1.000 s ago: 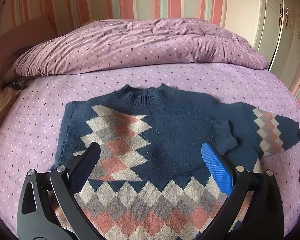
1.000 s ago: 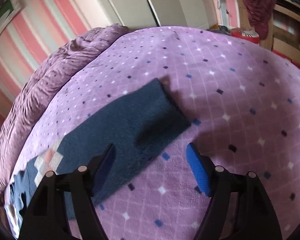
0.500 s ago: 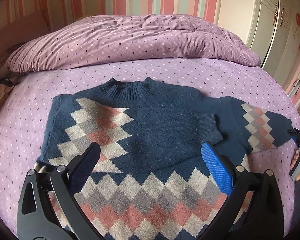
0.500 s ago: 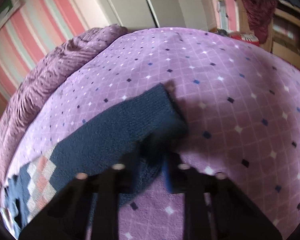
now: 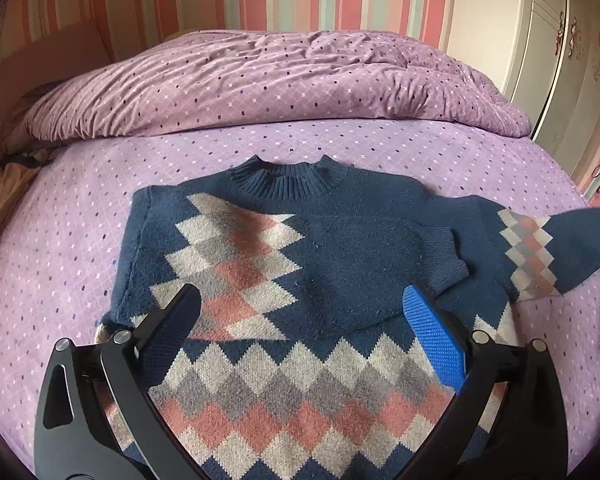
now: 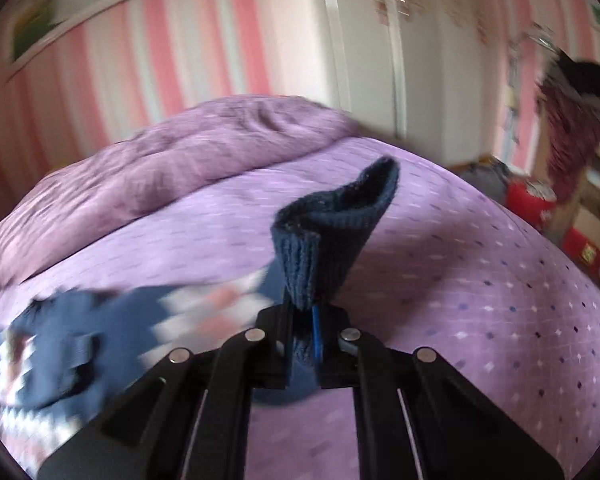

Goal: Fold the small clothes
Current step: 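Carry the cuff with the right gripper across the sweater front and release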

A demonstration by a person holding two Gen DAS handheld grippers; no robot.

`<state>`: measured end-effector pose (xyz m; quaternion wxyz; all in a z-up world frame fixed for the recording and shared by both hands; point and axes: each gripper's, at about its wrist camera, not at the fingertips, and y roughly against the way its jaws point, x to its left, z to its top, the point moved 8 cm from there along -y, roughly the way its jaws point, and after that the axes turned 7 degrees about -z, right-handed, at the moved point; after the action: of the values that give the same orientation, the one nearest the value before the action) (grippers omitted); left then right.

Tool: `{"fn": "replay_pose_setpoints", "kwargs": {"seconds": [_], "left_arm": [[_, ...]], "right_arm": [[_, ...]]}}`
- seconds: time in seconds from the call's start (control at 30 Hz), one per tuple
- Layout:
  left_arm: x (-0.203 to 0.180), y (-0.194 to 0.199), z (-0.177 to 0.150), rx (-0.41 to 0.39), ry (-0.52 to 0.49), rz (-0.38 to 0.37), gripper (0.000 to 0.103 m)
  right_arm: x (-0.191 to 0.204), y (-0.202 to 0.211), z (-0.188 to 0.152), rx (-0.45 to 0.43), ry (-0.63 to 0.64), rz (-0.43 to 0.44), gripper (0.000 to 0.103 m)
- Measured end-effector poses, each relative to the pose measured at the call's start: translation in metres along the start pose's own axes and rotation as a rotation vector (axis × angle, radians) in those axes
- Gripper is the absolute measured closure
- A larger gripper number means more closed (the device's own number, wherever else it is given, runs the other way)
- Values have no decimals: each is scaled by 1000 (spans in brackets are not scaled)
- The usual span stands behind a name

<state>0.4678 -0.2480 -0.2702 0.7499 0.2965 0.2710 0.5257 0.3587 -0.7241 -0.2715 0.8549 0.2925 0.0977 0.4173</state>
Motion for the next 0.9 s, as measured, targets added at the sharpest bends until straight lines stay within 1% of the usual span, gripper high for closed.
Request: {"fn": "replay_pose_setpoints", "kwargs": {"seconds": [0.03,0.1,0.2,0.27,0.3,0.43,0.53,0.63,0.7,0.9], "left_arm": [[4,0,-1,2,7,-4,3],[13,-2,-4,13,20,-14,3],[31,-4,-7,26,38,-19,3],[46,-4,-6,36,55,-14,3],[52,-4,-5,36,60,-13,3],[76,5,-3,17,53,-1,3],[95,13,-3,10,47,13,3],[114,22,-2,0,62,14,3],[127,26,-2,-9,63,37,3],[149,31,-5,-18,66,56,3]], "right_arm": [[25,17,-2,-3,26,23,96],[59,38,-8,4,54,51,96],[122,68,-22,15,119,90,96],[154,74,-31,39,129,122,96],[175,77,-36,60,134,144,96],[241,88,-49,83,173,198,96],[290,101,-63,101,175,251,96],[332,113,-74,116,185,303,96],[359,120,-83,130,188,335,96],[412,133,-109,172,205,404,96]]}}
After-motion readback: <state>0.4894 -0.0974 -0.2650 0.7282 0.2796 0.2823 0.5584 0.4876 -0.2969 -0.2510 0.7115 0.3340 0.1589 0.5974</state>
